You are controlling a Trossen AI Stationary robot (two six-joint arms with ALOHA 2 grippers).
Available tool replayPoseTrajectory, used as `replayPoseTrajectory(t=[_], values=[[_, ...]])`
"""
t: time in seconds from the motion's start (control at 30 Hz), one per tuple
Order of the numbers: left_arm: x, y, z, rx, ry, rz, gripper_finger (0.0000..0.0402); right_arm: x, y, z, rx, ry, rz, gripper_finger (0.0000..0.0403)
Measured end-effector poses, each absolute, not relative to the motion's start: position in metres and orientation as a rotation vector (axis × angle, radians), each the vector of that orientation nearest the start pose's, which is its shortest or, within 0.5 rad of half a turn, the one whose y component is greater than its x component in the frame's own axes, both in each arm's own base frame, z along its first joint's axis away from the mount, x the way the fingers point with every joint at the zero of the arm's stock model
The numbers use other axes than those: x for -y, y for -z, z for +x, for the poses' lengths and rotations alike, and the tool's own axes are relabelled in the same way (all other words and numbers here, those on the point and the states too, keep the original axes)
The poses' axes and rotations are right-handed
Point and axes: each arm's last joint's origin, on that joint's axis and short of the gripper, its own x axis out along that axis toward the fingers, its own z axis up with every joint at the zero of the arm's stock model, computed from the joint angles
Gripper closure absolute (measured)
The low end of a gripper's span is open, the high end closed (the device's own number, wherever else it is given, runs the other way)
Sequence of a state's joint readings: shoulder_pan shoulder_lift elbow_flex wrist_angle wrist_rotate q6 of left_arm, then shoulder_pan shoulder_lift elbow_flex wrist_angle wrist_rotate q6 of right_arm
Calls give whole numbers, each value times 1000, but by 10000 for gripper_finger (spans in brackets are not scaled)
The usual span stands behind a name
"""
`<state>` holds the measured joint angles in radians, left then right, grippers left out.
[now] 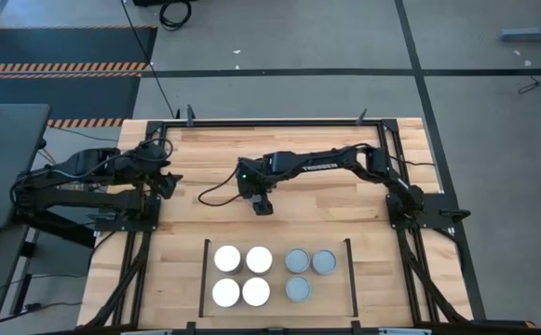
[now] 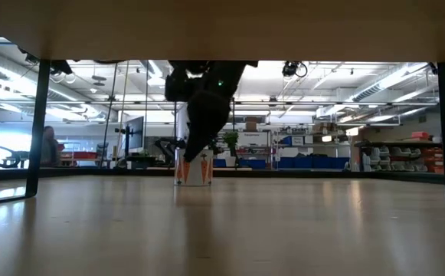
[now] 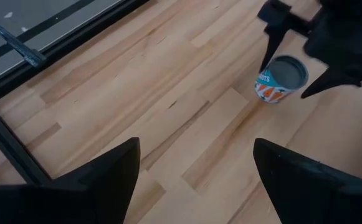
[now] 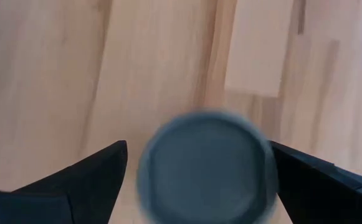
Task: Pick and place cans onto a shelf
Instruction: Put the canned carrots on the shelf
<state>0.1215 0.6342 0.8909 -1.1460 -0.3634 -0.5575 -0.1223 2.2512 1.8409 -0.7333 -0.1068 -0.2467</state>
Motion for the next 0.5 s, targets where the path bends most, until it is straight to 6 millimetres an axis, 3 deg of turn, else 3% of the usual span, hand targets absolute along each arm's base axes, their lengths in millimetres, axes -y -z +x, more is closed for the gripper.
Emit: replayPoseTrajectory(t=[0.27,0.37,0.5], values=[[-21,-306,86,-748,-686,-398,86,54,-168,474,-1147,-115,-84,58],[-21,-306,86,-755,-679,-381,86,53,-175,472,-1150,-89,-105,86],[-21,-306,85,-758,-676,-374,86,51,-199,468,-1166,-47,-132,114]])
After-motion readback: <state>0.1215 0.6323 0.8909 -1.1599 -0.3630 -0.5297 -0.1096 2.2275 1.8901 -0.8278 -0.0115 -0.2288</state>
